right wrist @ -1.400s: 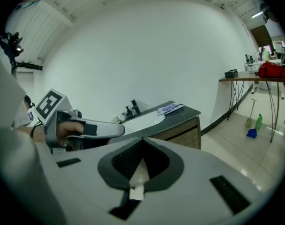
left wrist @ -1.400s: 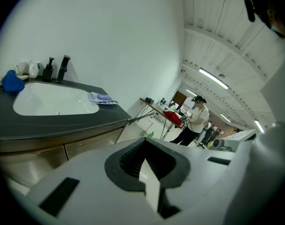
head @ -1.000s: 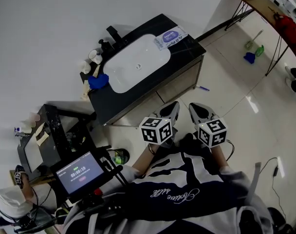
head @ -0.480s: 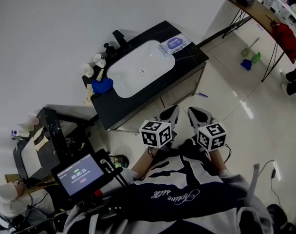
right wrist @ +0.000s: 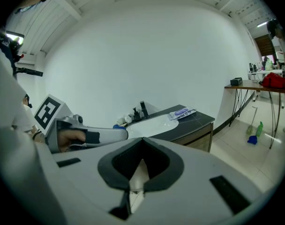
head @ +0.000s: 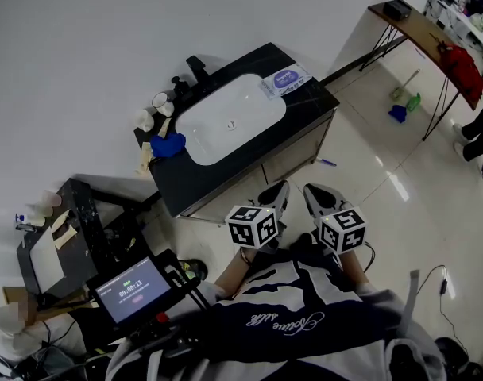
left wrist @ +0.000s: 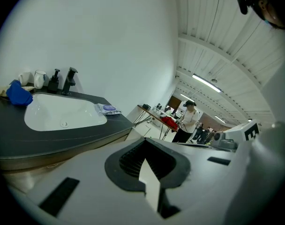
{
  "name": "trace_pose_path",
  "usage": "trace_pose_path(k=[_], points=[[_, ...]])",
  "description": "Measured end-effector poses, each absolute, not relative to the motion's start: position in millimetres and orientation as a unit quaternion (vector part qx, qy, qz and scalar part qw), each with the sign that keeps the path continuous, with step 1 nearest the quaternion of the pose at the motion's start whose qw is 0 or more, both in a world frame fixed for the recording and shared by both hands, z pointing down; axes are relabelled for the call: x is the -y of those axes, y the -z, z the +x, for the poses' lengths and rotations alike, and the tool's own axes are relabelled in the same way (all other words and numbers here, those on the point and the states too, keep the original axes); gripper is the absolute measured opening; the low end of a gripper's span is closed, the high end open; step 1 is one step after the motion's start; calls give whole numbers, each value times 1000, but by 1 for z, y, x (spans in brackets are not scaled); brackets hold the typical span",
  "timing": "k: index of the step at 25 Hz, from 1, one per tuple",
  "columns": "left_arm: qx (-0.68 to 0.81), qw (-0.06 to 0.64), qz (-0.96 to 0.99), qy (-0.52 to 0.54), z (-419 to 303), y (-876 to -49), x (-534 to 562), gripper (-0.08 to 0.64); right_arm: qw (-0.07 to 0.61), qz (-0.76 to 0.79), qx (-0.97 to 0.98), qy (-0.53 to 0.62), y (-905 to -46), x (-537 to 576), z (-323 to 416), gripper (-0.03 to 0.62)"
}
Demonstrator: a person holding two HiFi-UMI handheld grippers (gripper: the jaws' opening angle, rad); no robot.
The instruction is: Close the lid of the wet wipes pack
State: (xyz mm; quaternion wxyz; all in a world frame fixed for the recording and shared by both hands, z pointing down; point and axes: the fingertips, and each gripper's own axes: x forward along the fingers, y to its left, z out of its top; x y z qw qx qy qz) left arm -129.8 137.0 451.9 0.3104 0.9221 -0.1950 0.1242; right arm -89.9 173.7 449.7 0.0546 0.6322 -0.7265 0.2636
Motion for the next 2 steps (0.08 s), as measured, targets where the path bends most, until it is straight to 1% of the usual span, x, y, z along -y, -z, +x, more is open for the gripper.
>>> trace_pose_path(k=[2], points=[[194,313,921,-125,-132,-454,-138,-2,56,632,726,-265,-451,-175,-92,-2]])
